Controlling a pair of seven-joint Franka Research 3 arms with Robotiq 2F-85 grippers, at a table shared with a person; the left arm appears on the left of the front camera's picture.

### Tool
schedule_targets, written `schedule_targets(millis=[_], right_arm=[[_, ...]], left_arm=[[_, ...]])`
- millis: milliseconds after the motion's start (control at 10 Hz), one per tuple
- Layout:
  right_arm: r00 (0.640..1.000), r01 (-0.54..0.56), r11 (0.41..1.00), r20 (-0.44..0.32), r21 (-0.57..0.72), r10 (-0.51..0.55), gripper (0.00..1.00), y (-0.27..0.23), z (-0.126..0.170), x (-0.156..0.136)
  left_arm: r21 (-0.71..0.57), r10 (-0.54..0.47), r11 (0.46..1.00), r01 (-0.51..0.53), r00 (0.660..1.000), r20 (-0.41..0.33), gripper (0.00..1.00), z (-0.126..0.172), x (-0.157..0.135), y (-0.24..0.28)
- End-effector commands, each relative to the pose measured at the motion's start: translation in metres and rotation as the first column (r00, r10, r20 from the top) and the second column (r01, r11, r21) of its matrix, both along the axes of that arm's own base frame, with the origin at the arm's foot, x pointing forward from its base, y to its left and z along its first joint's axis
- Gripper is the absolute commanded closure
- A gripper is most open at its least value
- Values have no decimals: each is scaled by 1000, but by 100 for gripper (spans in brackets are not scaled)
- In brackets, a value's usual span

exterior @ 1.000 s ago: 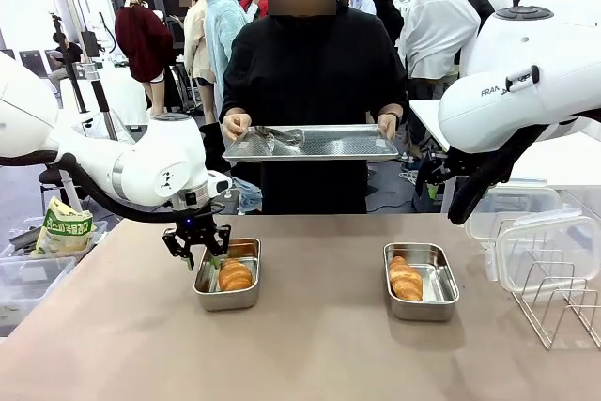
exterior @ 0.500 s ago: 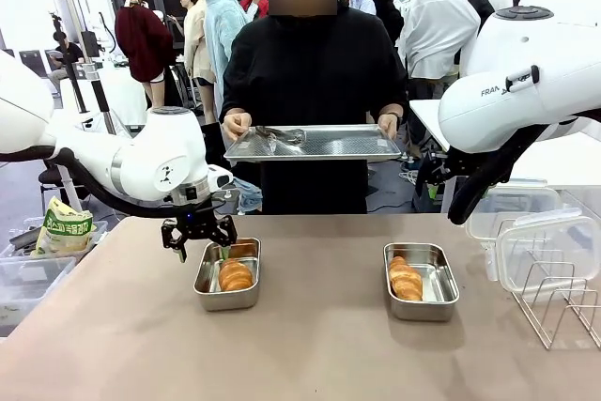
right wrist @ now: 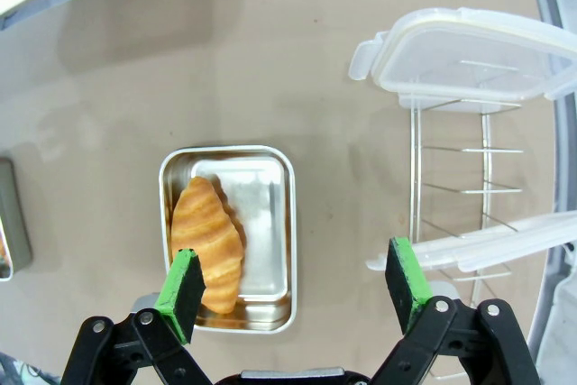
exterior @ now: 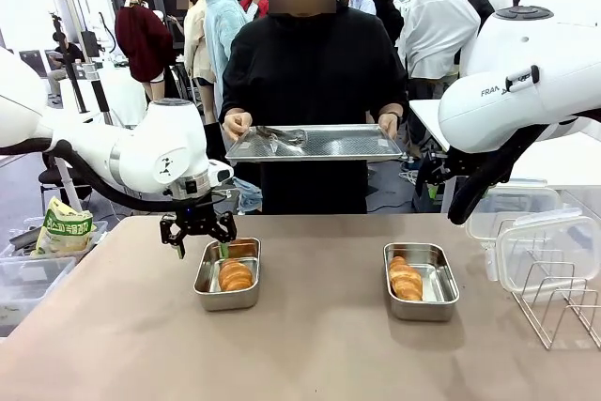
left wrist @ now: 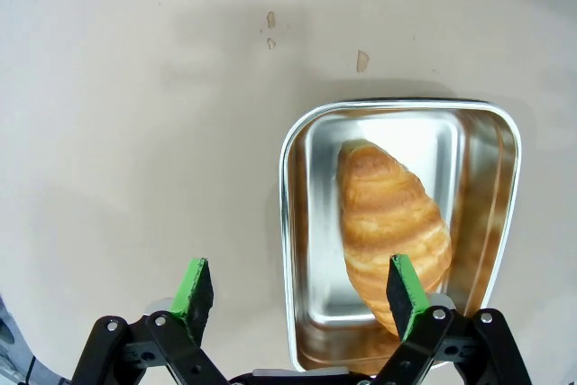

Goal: Place the bread in airtight containers.
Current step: Once an object is inside an Airtight Container , place the container in the center of the table, then pick up one Airtight Container lid and hand it to the human.

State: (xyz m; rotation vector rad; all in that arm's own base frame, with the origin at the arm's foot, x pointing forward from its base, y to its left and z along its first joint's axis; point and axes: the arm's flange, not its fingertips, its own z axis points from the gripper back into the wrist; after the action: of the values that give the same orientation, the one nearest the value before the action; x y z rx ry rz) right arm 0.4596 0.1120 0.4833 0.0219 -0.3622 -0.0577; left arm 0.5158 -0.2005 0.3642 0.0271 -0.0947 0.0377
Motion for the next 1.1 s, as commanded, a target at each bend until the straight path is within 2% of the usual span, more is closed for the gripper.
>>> schedule_targets(millis=[0,800,900,1000], right_arm=[[1000,-3,1000,7,-2,3,0,0,-2,1],[1000,-3,1000,7,-2,3,0,0,-2,1],[1000,-3,1000,7,-2,3,0,0,-2,1],[1000,-3,1000,7,-2,3,0,0,-2,1]], left_arm=[[-4,-5,1000,5,1000,3,0,-5,2,2],[-4,-5,1000,5,1000,3,0,-5,2,2],[1,-1,1000,1,1000,-7,0,-5,0,0],[-16,-40,999,40,998,-39,0,6,4,-5]])
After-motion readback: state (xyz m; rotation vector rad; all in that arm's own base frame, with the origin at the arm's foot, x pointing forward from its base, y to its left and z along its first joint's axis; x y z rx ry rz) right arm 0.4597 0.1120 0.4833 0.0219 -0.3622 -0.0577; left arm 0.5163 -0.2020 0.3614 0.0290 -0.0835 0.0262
